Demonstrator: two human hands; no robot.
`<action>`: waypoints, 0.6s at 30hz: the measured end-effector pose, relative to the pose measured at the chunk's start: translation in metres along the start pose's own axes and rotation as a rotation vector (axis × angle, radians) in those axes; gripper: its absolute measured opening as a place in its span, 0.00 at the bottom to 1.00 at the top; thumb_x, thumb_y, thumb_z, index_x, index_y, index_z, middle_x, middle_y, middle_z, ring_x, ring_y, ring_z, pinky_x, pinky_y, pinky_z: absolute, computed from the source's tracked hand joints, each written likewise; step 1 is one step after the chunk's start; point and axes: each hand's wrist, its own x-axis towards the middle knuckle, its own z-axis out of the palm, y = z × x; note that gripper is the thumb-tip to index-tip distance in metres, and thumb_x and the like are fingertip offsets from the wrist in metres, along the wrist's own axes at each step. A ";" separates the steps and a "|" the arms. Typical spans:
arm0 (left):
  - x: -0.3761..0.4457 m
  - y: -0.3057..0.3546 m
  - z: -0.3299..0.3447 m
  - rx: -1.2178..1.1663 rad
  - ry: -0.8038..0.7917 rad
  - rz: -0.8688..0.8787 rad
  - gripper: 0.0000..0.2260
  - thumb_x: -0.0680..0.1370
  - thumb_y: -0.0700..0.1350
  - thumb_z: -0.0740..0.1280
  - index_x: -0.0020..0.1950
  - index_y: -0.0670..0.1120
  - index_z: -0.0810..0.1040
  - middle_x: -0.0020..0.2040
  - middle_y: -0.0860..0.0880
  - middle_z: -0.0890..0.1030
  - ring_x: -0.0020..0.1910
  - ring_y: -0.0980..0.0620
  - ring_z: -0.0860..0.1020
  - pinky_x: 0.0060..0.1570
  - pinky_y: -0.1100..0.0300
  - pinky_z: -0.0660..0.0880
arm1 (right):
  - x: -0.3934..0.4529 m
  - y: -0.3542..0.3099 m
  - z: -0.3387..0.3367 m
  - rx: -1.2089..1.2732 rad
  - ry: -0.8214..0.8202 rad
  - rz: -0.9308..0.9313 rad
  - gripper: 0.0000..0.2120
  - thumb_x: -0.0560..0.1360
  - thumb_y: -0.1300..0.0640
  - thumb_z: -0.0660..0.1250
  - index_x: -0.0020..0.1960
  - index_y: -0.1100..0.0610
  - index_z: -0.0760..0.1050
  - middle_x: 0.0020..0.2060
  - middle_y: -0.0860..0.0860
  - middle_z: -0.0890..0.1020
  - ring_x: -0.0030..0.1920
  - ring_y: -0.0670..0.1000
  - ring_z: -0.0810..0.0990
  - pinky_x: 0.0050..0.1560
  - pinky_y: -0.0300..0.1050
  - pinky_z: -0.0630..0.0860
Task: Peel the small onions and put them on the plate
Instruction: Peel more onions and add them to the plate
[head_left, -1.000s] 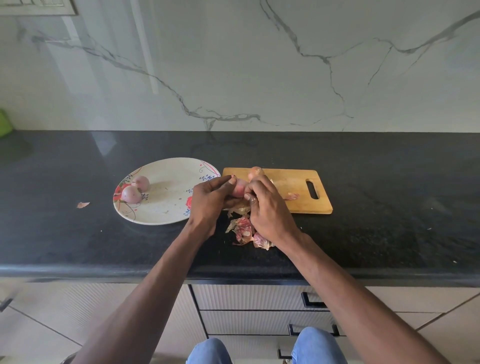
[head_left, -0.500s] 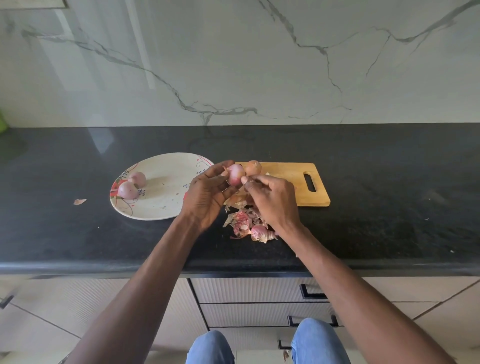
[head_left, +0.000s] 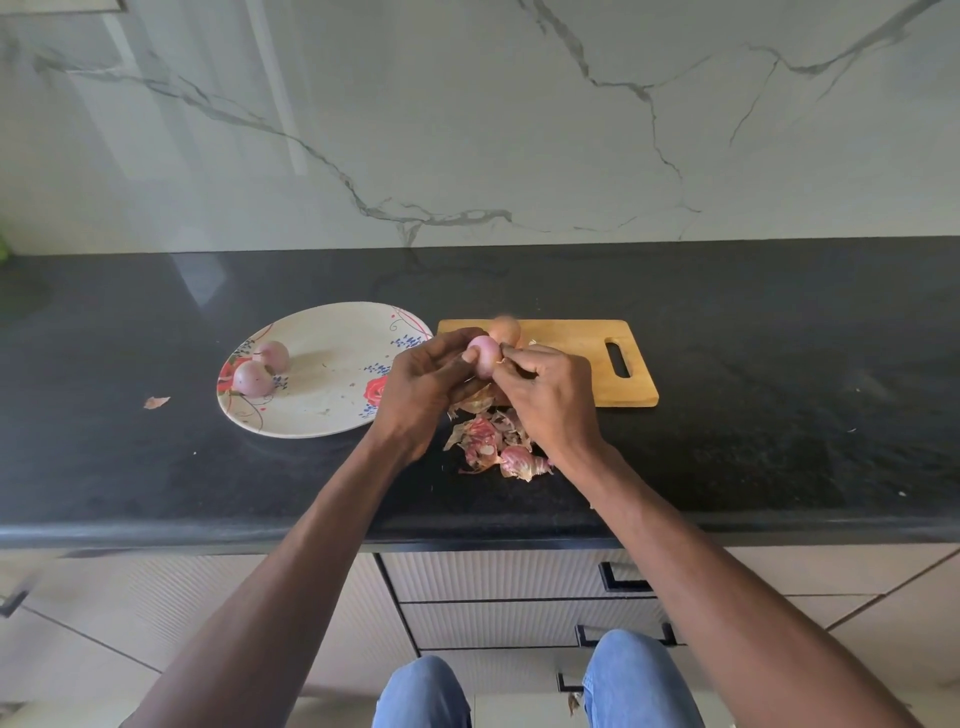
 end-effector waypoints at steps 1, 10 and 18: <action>0.000 0.000 0.000 0.001 -0.001 0.004 0.09 0.81 0.35 0.65 0.59 0.42 0.80 0.52 0.43 0.86 0.53 0.47 0.84 0.51 0.58 0.81 | 0.000 0.000 -0.001 0.006 -0.006 -0.003 0.11 0.77 0.54 0.73 0.45 0.62 0.86 0.30 0.53 0.81 0.28 0.50 0.75 0.28 0.54 0.72; 0.000 -0.001 0.005 -0.001 0.022 0.040 0.07 0.80 0.35 0.66 0.56 0.41 0.80 0.50 0.44 0.86 0.51 0.47 0.84 0.55 0.54 0.81 | 0.000 0.001 0.005 0.026 0.020 0.023 0.09 0.75 0.55 0.75 0.46 0.62 0.86 0.31 0.54 0.81 0.30 0.54 0.76 0.27 0.54 0.73; 0.001 0.000 0.001 -0.045 0.043 0.012 0.06 0.81 0.36 0.66 0.56 0.41 0.79 0.48 0.43 0.86 0.48 0.47 0.85 0.48 0.57 0.82 | -0.001 -0.004 0.001 0.039 0.052 -0.012 0.07 0.76 0.58 0.73 0.48 0.62 0.86 0.36 0.54 0.85 0.35 0.52 0.83 0.33 0.53 0.80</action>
